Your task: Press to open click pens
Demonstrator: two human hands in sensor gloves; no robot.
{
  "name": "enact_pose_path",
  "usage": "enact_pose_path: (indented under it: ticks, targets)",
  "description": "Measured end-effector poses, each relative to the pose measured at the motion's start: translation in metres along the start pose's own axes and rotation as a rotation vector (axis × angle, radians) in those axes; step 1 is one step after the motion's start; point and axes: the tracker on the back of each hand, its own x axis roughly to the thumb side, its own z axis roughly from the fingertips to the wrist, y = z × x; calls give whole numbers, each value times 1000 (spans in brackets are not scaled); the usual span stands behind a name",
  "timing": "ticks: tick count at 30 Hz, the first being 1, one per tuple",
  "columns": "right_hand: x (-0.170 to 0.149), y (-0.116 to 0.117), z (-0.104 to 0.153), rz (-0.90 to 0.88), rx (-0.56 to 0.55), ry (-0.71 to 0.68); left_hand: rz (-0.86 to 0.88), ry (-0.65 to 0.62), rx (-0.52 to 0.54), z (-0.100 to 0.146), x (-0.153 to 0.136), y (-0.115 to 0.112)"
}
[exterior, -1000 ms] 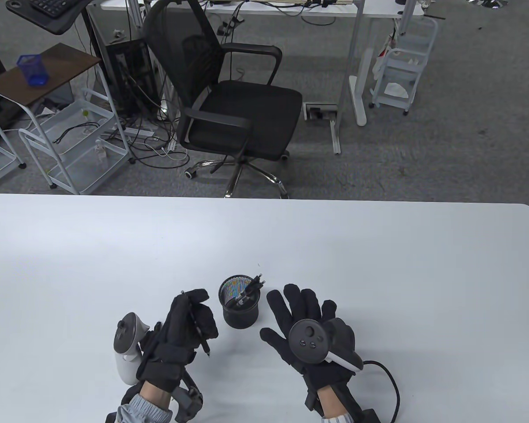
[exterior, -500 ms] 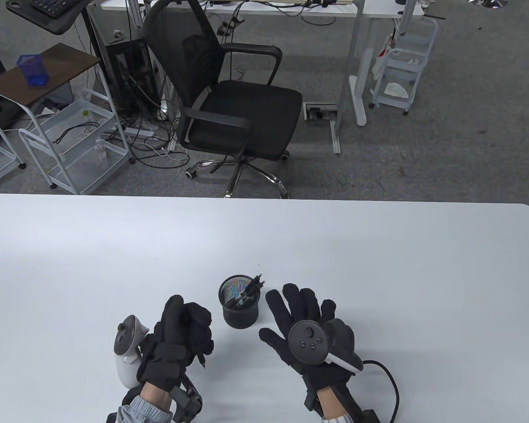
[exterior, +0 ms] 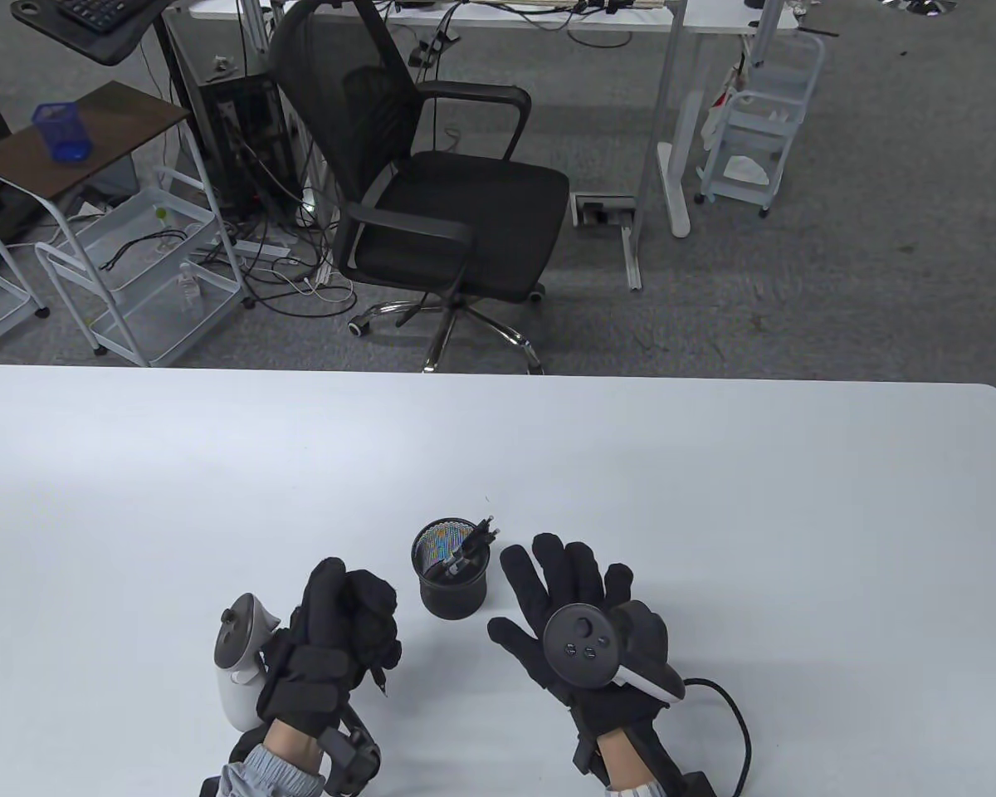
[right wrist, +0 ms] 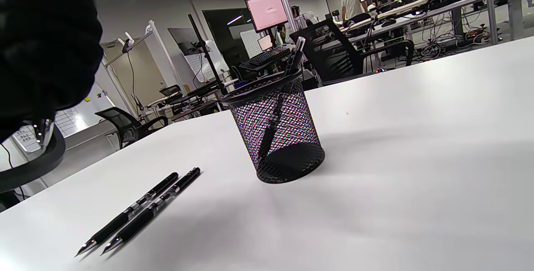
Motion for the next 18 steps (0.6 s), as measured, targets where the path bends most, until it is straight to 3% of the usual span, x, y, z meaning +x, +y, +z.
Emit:
enact_pose_path:
  ticks: [18]
  targets:
    - [-1,-1,0,-5,0,0,-5,0,-2,0,1,1]
